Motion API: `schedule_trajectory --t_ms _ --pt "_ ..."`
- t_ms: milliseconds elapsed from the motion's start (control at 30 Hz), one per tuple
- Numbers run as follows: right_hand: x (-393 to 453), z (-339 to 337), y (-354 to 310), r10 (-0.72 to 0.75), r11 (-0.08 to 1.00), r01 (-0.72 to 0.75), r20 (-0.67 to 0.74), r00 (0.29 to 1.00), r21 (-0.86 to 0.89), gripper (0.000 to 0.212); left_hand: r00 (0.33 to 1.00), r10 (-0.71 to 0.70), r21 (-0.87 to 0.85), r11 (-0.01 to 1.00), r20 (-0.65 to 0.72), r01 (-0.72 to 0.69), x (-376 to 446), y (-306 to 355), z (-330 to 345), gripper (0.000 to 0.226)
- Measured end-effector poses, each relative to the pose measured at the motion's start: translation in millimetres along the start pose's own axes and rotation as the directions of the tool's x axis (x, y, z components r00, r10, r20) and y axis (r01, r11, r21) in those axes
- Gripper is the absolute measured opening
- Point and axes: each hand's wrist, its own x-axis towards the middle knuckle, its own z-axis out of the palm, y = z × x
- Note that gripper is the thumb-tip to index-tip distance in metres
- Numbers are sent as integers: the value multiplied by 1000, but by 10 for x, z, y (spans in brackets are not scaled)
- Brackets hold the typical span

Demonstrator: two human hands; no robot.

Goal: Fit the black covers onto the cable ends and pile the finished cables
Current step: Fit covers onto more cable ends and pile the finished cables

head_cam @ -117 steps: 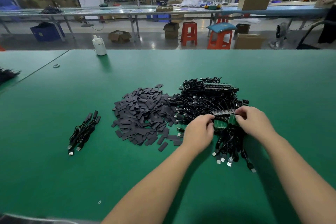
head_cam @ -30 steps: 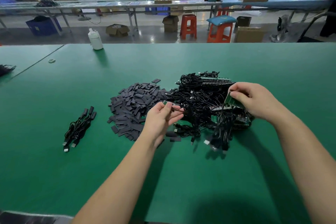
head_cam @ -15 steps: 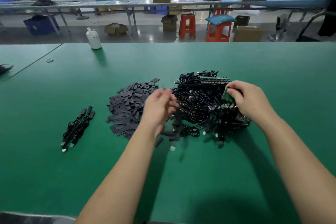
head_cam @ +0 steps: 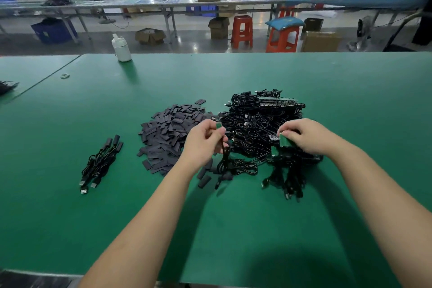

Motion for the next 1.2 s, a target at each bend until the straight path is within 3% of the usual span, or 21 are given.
schedule_trajectory --t_ms 133,233,300,333,367,400,433,500,567,667,800,967,1033,1133,1200 --pt "130 305 13 36 975 -43 -36 999 -217 24 998 -22 29 999 60 20 -31 -70 77 16" --pt "141 395 -30 -40 904 -57 -215 976 -424 28 996 -30 15 999 84 28 -33 -147 89 19" --pt "93 474 -184 -130 948 5 -376 917 -318 27 995 -29 -9 1000 99 30 -16 -194 91 21" --pt "51 524 -305 -129 983 65 -406 905 -169 25 994 -26 -26 999 108 29 -7 -211 95 21" --pt "10 591 -440 -81 994 102 -356 931 39 27 993 -21 -34 999 118 25 1 -229 103 21" --pt "-33 673 -581 -19 955 83 -220 975 286 30 993 -11 -14 1000 120 13 8 -250 111 21" --pt "-77 758 -713 25 854 4 -48 999 520 33 994 1 34 999 113 -5 13 -266 120 21" --pt "-124 945 -850 62 646 -162 159 985 746 36 998 10 114 993 69 -18 18 -313 125 23" --pt "-147 1108 -876 73 604 -178 169 983 777 25 999 -35 92 995 -2 35 24 -384 98 21" --pt "-144 1291 -867 113 716 -152 102 988 682 15 986 -164 19 986 -40 165 -12 -481 33 15" --pt "-142 1460 -845 100 811 -160 136 986 563 17 970 -240 111 966 31 235 -113 -595 -29 17" --pt "-104 1629 -789 131 757 -221 189 973 615 19 952 -306 243 925 18 292 -199 -745 -139 22" --pt "-105 1691 -759 134 739 -256 236 962 623 15 968 -242 451 858 -69 246 -207 -833 -187 23" --pt "-106 1746 -712 168 756 -281 239 956 591 14 982 -116 803 565 -147 187 -257 -958 -262 27" --pt "-99 1757 -693 178 753 -287 237 955 592 17 983 -111 884 430 -146 181 -312 -1045 -285 35"
